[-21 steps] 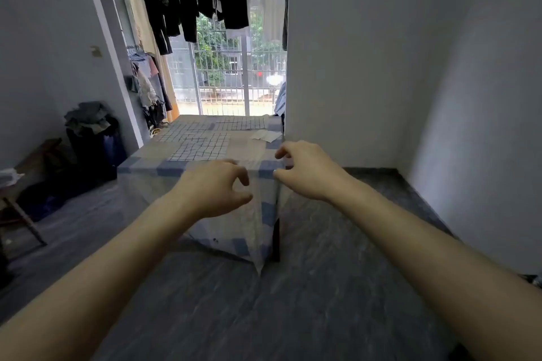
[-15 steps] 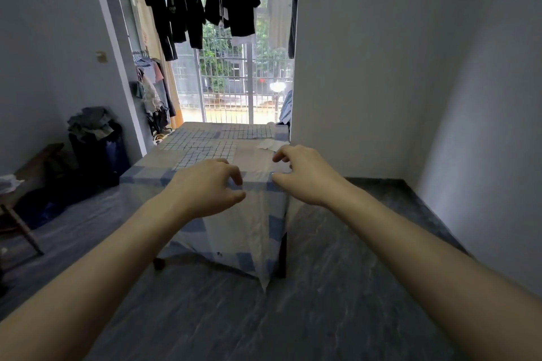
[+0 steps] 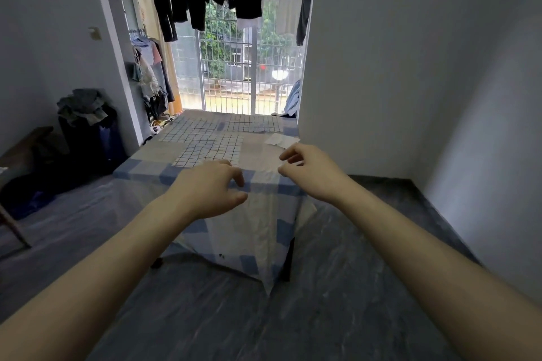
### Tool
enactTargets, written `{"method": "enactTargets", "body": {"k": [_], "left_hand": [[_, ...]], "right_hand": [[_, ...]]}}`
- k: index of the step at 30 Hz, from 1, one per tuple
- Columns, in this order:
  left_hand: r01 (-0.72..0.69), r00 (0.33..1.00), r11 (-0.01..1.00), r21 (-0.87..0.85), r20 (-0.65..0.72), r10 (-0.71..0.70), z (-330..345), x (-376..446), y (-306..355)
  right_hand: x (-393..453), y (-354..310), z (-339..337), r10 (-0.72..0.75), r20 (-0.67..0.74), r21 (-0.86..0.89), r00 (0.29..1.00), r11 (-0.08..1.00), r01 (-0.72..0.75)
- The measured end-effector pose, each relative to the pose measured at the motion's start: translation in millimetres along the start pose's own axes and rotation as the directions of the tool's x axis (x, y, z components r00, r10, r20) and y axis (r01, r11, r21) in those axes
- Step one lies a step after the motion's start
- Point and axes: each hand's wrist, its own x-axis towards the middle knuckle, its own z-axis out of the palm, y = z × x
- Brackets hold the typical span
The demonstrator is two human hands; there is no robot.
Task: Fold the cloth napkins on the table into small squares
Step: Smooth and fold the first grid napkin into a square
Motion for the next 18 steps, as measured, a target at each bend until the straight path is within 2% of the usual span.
{"method": "enactTargets", "body": {"k": [4, 18], "left_hand": [[0.010, 1.000, 1.000, 0.006, 0.023, -0.010, 15.6, 29.9, -11.7], [0.035, 0.998, 0.999, 0.019, 0.047, -0.036, 36.6, 200.4, -37.2]], "right_hand": [[28.4, 13.8, 8.4, -0.016, -0.011, -0.052, 1.000, 0.998, 0.016], [199.1, 78.7, -6.5, 0.022, 0.046, 0.057, 0.999, 0.998, -0.024]]}}
